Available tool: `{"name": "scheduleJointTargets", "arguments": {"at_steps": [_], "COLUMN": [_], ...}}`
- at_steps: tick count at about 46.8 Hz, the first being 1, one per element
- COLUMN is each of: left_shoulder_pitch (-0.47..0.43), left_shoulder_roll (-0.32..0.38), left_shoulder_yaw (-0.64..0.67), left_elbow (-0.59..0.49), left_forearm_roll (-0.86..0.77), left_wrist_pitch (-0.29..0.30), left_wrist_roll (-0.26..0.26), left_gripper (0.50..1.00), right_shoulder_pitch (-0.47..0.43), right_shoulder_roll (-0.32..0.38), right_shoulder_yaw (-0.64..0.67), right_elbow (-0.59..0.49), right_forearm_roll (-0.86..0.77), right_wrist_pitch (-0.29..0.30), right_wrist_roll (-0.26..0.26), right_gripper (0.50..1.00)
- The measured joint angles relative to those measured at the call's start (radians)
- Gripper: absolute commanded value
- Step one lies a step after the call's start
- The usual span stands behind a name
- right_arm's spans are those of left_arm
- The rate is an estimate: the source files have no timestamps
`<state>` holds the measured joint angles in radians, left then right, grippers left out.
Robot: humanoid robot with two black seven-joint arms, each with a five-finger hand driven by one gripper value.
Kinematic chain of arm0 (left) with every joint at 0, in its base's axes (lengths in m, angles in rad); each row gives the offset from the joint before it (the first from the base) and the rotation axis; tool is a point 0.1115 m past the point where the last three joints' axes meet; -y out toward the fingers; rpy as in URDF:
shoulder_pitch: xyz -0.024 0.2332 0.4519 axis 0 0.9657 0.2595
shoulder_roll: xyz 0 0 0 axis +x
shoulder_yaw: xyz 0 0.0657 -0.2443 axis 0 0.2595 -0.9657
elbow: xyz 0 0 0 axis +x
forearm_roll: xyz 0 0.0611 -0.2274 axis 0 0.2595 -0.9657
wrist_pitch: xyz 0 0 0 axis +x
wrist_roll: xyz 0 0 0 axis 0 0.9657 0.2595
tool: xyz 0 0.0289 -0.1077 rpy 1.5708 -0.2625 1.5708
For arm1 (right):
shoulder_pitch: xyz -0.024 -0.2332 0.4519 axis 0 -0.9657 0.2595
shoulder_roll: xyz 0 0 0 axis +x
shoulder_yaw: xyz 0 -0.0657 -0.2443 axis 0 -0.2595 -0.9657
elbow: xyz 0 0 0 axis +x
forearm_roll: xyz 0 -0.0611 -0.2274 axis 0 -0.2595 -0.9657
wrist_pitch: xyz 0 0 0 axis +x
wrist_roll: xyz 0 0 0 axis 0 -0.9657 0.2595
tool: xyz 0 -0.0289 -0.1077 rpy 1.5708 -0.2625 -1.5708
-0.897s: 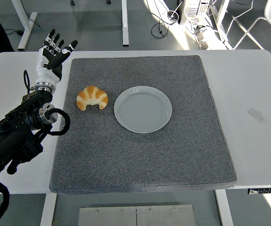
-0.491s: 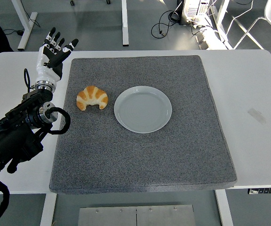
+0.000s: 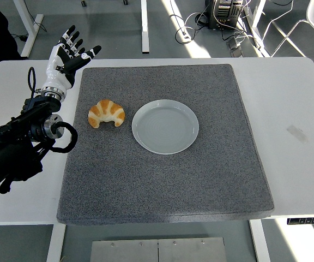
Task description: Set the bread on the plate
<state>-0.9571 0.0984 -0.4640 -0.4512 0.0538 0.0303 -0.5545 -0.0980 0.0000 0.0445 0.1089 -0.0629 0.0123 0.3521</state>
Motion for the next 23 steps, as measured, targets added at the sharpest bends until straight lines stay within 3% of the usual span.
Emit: {"name": "scheduleJointTargets", "arguments": {"at_steps": [11, 23], "left_shoulder_pitch": [-0.080, -0.085], "left_shoulder_roll": [0.070, 0.091], "left_shoulder_yaw": [0.156, 0.167], "left_elbow": [-0.006, -0.006], "left_forearm_roll": [0.002, 0.021], "left_wrist_pitch": [0.001, -0.006], "left_wrist_roll": [0.002, 0.002], "left_gripper": [0.972, 0.969], "right_shoulder_pitch": [0.001, 0.001], "right_shoulder_roll": [0.000, 0.000], "right_shoulder_yaw": [0.000, 0.000], "right_elbow": [0.000, 0.000], "right_forearm_roll": [0.000, 0.000], "right_wrist_pitch": [0.000, 0.000], "right_wrist_roll": [0.000, 0.000], "right_gripper": [1.000, 1.000]}}
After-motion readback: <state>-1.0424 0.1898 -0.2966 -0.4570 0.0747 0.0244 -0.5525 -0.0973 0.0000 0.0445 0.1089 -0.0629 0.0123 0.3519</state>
